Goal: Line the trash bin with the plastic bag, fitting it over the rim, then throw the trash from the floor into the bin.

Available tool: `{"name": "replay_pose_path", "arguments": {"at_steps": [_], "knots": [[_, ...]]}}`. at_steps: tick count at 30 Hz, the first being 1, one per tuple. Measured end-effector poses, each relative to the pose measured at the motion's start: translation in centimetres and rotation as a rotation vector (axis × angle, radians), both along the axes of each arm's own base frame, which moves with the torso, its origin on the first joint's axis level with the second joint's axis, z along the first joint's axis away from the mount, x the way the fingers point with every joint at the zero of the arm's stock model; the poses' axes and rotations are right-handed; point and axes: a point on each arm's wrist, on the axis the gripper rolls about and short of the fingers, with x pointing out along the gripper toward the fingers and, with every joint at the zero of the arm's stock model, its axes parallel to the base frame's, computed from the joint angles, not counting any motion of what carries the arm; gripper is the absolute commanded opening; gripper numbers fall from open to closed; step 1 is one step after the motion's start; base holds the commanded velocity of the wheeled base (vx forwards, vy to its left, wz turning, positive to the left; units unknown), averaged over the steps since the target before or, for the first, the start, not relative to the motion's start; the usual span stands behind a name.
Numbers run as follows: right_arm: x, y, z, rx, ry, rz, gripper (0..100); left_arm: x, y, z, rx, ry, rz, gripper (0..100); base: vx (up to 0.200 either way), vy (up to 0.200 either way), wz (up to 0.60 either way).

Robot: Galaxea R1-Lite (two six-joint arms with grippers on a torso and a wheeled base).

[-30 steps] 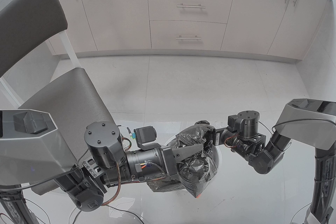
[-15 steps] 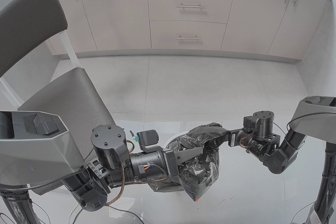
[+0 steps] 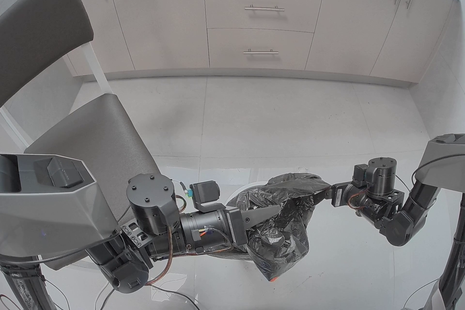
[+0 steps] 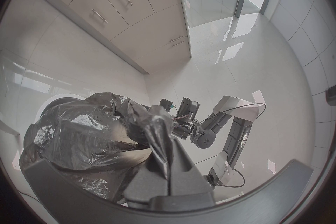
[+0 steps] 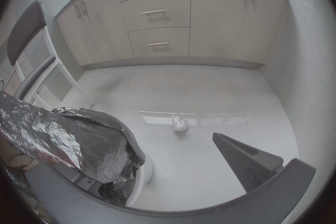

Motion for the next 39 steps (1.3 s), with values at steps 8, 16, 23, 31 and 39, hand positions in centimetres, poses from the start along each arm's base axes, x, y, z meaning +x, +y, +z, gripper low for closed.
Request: {"name": "replay_pose_path", "arguments": {"at_steps": [8, 16, 23, 31, 39], "knots": [[-1.8, -1.4, -0.5, 0.011, -0.010, -0.020, 100, -0.2, -0.3, -0.3, 0.006, 0.011, -0.012, 0, 0.000, 0.000, 0.00], [-3.5, -1.8, -1.1, 0.019, -0.026, -0.017, 100, -0.4, -0.6, -1.1, 0.021, 0.028, -0.022, 0, 0.000, 0.000, 0.00], [-4.9, -1.8, -2.7, -0.007, 0.060, -0.002, 100, -0.3, -0.7, -1.5, 0.030, 0.039, -0.024, 0, 0.000, 0.000, 0.00], [-4.7, -1.5, -3.8, -0.016, 0.091, 0.008, 100, 0.0, -1.0, -2.7, 0.049, 0.057, -0.025, 0, 0.000, 0.000, 0.00], [-4.0, -1.4, -4.8, -0.021, 0.102, 0.003, 100, 0.4, -1.1, -3.4, 0.060, 0.070, -0.019, 0, 0.000, 0.000, 0.00]]}}
